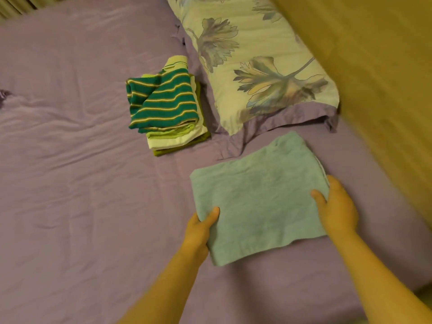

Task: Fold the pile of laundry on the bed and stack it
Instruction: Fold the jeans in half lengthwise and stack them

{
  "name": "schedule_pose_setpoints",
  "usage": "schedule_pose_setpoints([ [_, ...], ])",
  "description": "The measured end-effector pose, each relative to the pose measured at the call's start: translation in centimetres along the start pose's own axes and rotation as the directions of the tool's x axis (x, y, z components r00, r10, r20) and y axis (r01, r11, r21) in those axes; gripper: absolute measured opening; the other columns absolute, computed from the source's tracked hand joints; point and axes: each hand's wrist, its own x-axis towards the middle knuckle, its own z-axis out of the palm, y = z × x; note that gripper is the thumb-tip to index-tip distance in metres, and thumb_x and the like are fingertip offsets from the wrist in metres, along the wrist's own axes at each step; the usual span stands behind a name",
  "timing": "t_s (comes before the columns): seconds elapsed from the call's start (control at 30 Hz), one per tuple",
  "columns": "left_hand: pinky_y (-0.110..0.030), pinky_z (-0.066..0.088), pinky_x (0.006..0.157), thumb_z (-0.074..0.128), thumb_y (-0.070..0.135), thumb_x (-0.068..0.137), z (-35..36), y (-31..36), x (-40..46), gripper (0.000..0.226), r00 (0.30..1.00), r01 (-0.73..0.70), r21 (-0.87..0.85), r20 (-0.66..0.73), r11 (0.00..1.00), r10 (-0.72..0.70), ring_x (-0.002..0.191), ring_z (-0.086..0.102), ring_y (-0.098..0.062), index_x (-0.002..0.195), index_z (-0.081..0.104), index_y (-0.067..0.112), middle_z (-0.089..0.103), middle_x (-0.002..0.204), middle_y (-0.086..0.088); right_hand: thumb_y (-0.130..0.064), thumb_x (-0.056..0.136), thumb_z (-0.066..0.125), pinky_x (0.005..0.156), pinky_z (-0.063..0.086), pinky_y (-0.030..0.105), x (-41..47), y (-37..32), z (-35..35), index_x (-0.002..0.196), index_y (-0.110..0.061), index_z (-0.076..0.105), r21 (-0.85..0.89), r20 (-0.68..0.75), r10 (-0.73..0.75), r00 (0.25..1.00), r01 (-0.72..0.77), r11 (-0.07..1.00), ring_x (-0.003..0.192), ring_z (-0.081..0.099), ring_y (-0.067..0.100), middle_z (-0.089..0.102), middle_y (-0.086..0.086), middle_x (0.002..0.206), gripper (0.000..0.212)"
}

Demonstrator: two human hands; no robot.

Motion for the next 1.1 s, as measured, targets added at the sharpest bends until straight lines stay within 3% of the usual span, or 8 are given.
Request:
schedule_pose_setpoints([
  [0.1, -0.036, 0.058, 0.071, 0.066, 0.024, 0.087, 3.3, -1.0, 0.0, 0.033, 0.996, 0.006, -0.011, 0.089, 1.0, -0.005, 0.094, 0.07, -0.022, 0.118, 0.06, 0.016, 0.072, 0.107, -0.003, -0.026, 0.093, 0.058, 0.081, 0.045, 0.046, 0.9, 2.1, -2.9, 0.138, -0.008, 0.042, -0.09, -0.064, -0.035, 0.997, 0.029, 0.996, 0.11, 0.054, 0.041, 0.056, 0.02, 0.126, 0.052],
  [0.2, -0.037, 0.058, 0.074, 0.065, 0.021, 0.088, 5.6, -2.7, 0.3, 0.043, 0.981, 0.058, 0.037, 0.182, 0.998, -0.064, 0.1, 0.068, -0.023, 0.129, 0.053, 0.016, 0.068, 0.117, -0.003, -0.025, 0.094, 0.057, 0.091, 0.037, 0.051, 1.9, 4.6, -4.1, 0.14, -0.006, 0.041, -0.309, -0.072, -0.032, 0.997, 0.008, 0.951, 0.116, 0.047, 0.043, 0.053, 0.025, 0.128, 0.053],
  [0.37, -0.042, 0.053, 0.081, 0.07, 0.011, 0.085, 5.3, -5.0, -0.2, 0.074, 0.978, 0.095, 0.296, 0.149, 0.95, -0.144, 0.107, 0.058, -0.024, 0.144, 0.028, 0.026, 0.055, 0.126, -0.003, -0.038, 0.096, 0.049, 0.11, 0.025, 0.044, 0.3, 6.9, -1.9, 0.149, -0.019, 0.026, -0.531, 0.238, 0.083, 0.968, 0.058, 0.845, 0.14, 0.022, 0.031, 0.026, 0.011, 0.154, 0.06],
  [0.5, -0.038, 0.047, 0.094, 0.066, 0.014, 0.089, 3.2, -5.4, -0.8, 0.088, 0.986, 0.061, 0.546, 0.1, 0.836, -0.137, 0.109, 0.057, -0.025, 0.152, 0.006, 0.017, 0.057, 0.122, -0.01, -0.044, 0.098, 0.039, 0.115, 0.018, 0.044, -2.6, 5.9, 1.1, 0.149, -0.024, 0.024, -0.576, 0.27, 0.104, 0.957, 0.074, 0.814, 0.145, 0.011, 0.026, 0.018, 0.004, 0.157, 0.057],
  [0.57, -0.034, 0.045, 0.096, 0.062, 0.018, 0.092, 2.1, -5.3, -1.1, 0.083, 0.988, 0.024, 0.668, 0.097, 0.744, -0.118, 0.115, 0.056, -0.026, 0.153, 0.006, 0.015, 0.057, 0.128, -0.011, -0.046, 0.097, 0.04, 0.115, 0.016, 0.045, -4.0, 4.0, 2.3, 0.149, -0.024, 0.023, -0.521, 0.295, 0.104, 0.95, 0.068, 0.851, 0.145, 0.01, 0.026, 0.016, 0.005, 0.158, 0.059],
  [0.7, -0.027, 0.042, 0.093, 0.057, 0.025, 0.095, -0.5, -4.5, -2.3, 0.071, 0.99, -0.036, 0.807, 0.109, 0.589, -0.09, 0.119, 0.054, -0.024, 0.151, 0.014, 0.016, 0.053, 0.134, -0.009, -0.047, 0.097, 0.04, 0.113, 0.021, 0.04, -7.8, -1.6, 5.2, 0.148, -0.025, 0.028, -0.397, 0.458, -0.026, 0.889, 0.231, 0.888, 0.145, 0.012, 0.022, 0.017, 0.002, 0.158, 0.056],
  [0.9, -0.019, 0.041, 0.085, 0.055, 0.032, 0.096, -7.7, -2.1, -5.9, 0.052, 0.988, -0.089, 0.876, 0.136, 0.474, -0.066, 0.112, 0.056, -0.018, 0.143, 0.038, 0.019, 0.056, 0.126, -0.003, -0.046, 0.097, 0.039, 0.113, 0.021, 0.036, -16.5, -8.5, 8.5, 0.147, -0.026, 0.028, -0.403, 0.598, -0.125, 0.792, 0.432, 0.807, 0.144, 0.016, 0.019, 0.023, 0.001, 0.155, 0.055],
  [1.1, -0.027, 0.041, 0.099, 0.05, 0.038, 0.097, -20.6, 0.6, -12.6, 0.05, 0.993, -0.114, 0.936, 0.118, 0.334, 0.007, 0.123, 0.051, -0.018, 0.143, 0.04, 0.019, 0.049, 0.139, -0.005, -0.043, 0.098, 0.037, 0.115, 0.017, 0.037, -25.1, -17.7, 10.7, 0.149, -0.024, 0.023, -0.374, 0.642, -0.251, 0.724, 0.582, 0.722, 0.144, 0.018, 0.018, 0.02, 0.001, 0.157, 0.056],
])
